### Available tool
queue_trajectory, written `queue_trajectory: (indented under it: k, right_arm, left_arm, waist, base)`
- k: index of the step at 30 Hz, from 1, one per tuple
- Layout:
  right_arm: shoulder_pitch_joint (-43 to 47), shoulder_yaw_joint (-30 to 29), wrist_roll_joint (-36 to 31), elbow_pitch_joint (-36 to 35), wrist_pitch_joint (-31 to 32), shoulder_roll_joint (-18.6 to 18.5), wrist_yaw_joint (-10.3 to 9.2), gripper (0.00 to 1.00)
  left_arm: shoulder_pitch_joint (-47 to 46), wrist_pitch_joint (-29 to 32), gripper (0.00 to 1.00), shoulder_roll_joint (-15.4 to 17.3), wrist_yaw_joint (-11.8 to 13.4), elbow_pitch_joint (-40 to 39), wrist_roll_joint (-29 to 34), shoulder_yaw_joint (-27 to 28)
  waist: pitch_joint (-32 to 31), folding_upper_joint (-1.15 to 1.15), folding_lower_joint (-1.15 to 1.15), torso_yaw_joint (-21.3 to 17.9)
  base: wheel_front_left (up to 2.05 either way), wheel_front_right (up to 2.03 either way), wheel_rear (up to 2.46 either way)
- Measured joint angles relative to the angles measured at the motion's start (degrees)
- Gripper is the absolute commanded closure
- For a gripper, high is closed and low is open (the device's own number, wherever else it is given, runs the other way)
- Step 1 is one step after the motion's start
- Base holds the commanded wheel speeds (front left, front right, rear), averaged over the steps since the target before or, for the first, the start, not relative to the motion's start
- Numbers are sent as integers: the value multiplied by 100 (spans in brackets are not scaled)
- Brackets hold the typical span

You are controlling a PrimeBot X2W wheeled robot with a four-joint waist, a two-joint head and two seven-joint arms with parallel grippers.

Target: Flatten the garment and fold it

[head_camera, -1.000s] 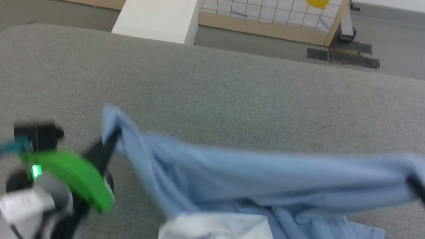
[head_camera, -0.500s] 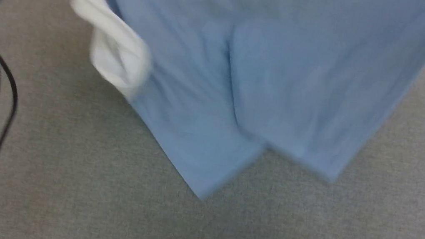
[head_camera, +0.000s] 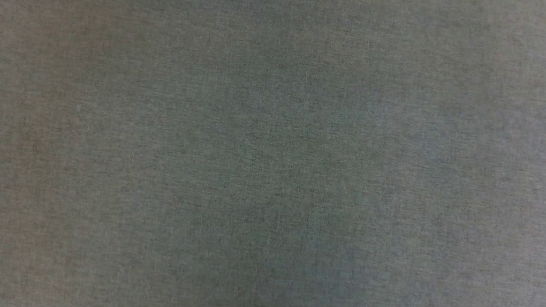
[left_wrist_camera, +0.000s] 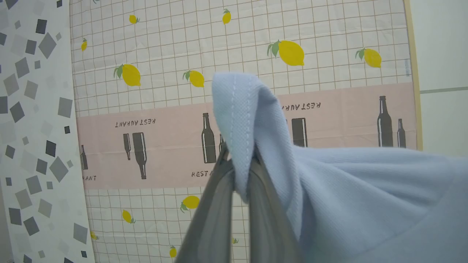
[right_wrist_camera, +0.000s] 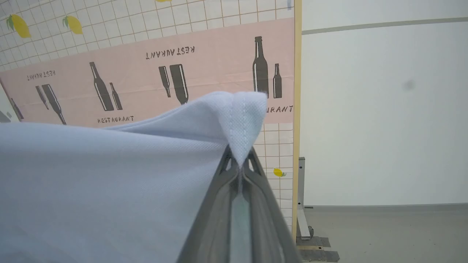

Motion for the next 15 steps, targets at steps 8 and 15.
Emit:
queue_trajectory:
  k: [8, 15]
  right_arm:
    - [-57, -149, 169, 412, -316, -120, 0, 100]
    - [1361, 492, 1496, -26, -339, -506, 0, 100]
  left_arm:
    - [-188, -512, 100, -208, -170, 443, -114, -32]
    - [1107, -689, 100, -312, -656, 570, -615, -33]
  waist:
    - [94, 0, 0, 155]
    - [-132, 0, 0, 347]
  base:
    - [0, 0, 0]
    - [0, 0, 0]
